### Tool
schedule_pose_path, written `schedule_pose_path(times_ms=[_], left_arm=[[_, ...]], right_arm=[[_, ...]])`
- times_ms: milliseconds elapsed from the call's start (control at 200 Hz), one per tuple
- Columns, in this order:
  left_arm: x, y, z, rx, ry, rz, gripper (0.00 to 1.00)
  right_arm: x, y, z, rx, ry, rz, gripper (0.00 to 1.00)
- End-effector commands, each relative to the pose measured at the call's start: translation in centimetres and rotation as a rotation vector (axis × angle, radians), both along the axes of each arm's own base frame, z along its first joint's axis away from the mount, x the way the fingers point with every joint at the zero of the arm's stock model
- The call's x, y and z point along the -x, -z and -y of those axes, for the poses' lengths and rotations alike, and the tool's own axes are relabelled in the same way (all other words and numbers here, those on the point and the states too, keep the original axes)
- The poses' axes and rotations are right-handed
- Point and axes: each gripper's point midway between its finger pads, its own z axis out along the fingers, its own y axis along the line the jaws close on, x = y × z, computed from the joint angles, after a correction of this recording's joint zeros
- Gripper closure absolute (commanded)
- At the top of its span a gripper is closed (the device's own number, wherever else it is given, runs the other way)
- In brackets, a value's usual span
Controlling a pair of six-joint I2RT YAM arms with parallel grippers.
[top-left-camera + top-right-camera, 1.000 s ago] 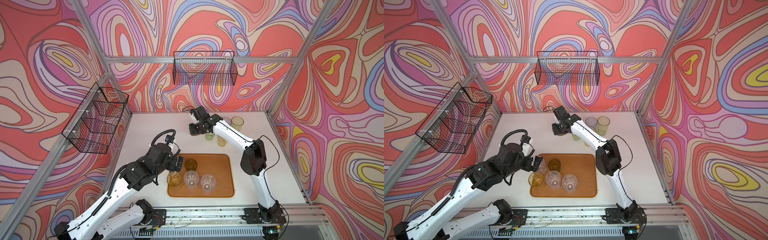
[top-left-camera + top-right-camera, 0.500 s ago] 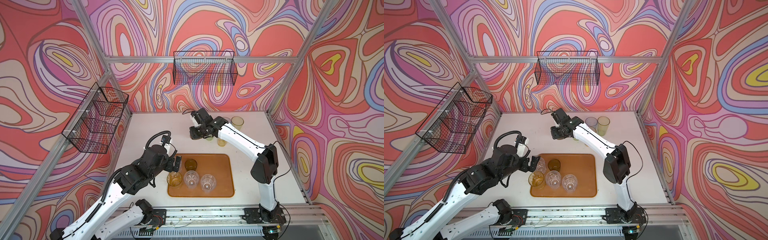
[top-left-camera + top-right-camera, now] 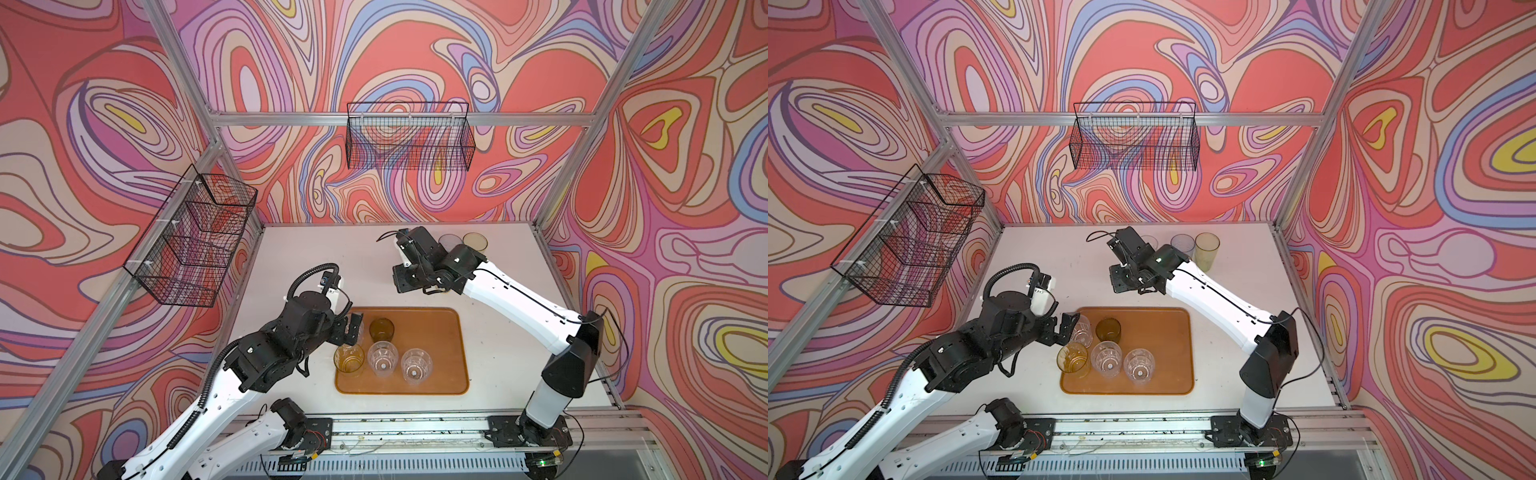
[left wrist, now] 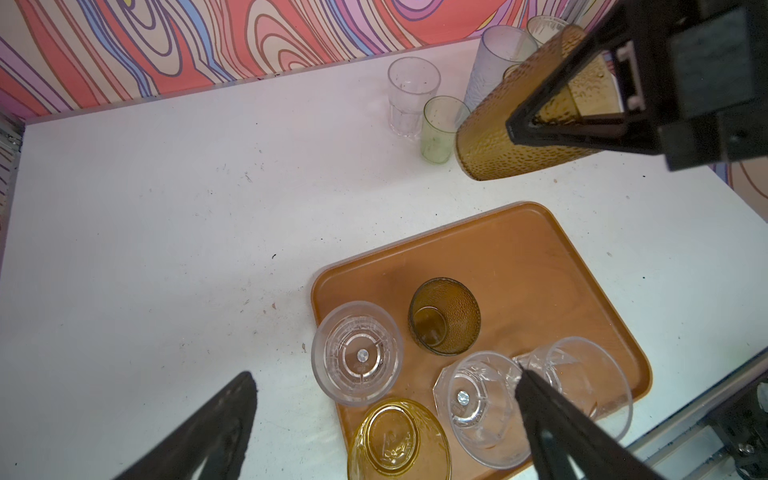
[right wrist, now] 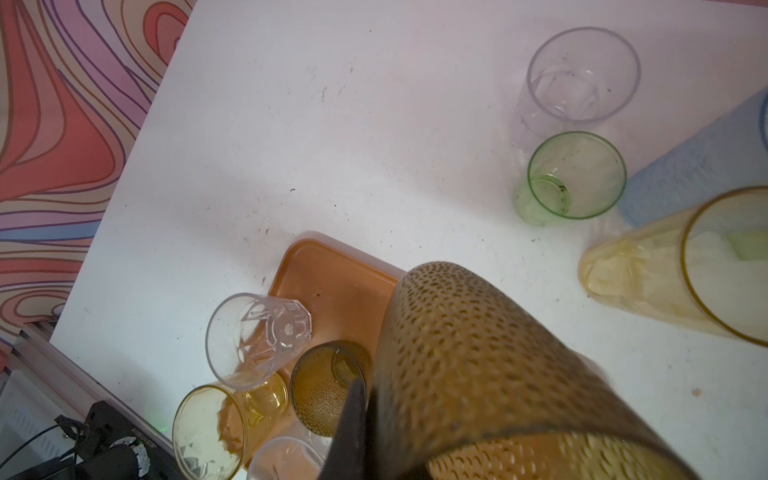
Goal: Place the glasses into the tray
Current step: 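Lift the amber dimpled glass with the right gripper and carry it toward the tray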
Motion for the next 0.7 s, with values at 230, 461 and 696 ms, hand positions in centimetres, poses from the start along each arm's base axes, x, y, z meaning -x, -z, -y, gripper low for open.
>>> schedule_pose_path(times_ms=[230, 461, 696], left_arm=[[0.2, -0.4, -0.1, 0.031, 0.002, 0.020, 0.00], [0.2, -0.4, 0.3, 0.037, 0.017, 0.015, 0.00], [0.6, -0.5, 0.7, 0.079, 0.028, -0.006, 0.00]], right_arm=[[3.6, 1.8, 2.5, 0.060, 0.051, -0.057, 1.00], [5.3, 2.9, 3.3, 0.067, 0.063, -0.103, 1.00], [7.0, 5.2, 3.3, 0.077, 0.070, -0.157, 1.00]])
